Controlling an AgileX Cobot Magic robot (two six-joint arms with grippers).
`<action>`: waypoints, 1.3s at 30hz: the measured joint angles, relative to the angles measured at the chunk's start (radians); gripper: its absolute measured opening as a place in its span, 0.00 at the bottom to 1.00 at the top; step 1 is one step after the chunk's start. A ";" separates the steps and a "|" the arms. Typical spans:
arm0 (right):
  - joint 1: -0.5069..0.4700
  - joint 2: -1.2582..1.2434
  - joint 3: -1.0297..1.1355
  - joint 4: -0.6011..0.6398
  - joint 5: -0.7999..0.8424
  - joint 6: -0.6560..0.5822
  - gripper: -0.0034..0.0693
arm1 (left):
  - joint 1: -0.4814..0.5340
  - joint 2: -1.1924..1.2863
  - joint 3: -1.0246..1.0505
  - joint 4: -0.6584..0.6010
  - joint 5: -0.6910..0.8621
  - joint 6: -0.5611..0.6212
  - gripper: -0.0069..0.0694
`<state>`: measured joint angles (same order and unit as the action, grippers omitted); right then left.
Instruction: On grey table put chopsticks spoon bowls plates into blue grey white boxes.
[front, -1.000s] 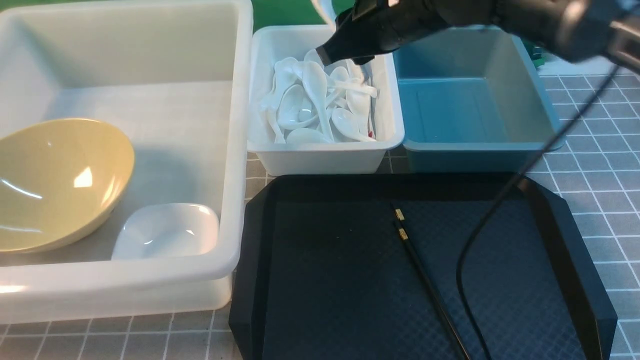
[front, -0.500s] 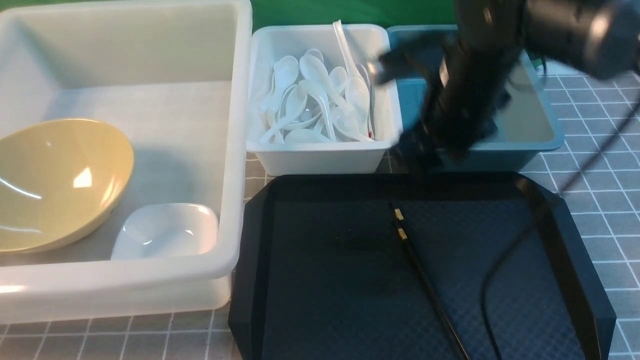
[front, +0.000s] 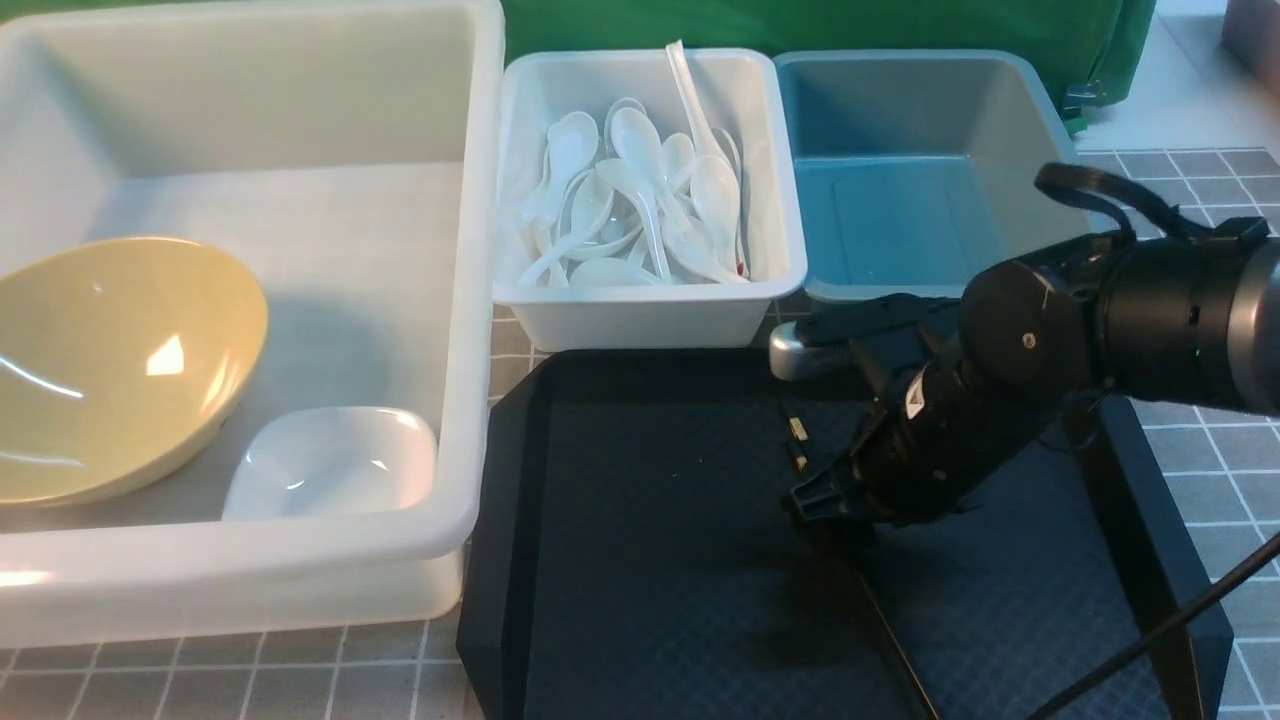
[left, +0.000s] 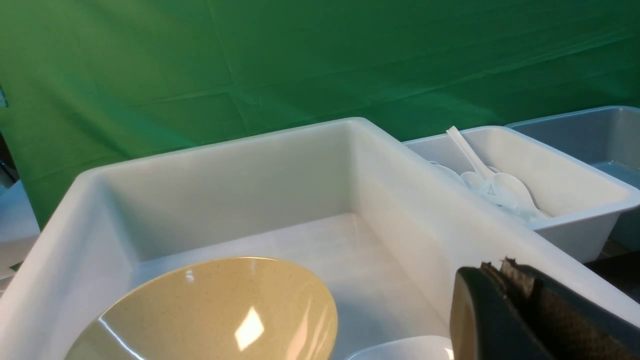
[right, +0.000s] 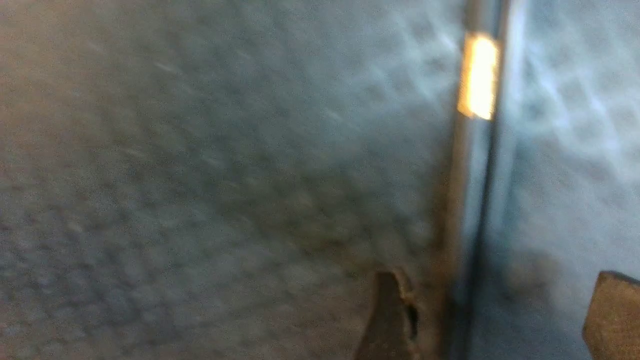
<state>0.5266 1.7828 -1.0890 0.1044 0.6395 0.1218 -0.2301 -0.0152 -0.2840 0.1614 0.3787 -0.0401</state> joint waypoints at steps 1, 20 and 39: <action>0.013 0.000 0.000 -0.001 -0.007 -0.018 0.74 | 0.000 0.000 0.000 0.000 0.000 0.000 0.08; 0.022 -0.034 -0.003 -0.104 0.119 -0.192 0.17 | 0.000 0.000 0.000 0.003 -0.001 0.000 0.08; -0.241 -0.062 -0.221 -0.116 -0.836 -0.107 0.23 | 0.000 0.000 0.000 0.010 0.000 0.000 0.08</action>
<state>0.2855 1.7212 -1.3097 -0.0119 -0.1970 0.0146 -0.2301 -0.0152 -0.2840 0.1716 0.3788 -0.0401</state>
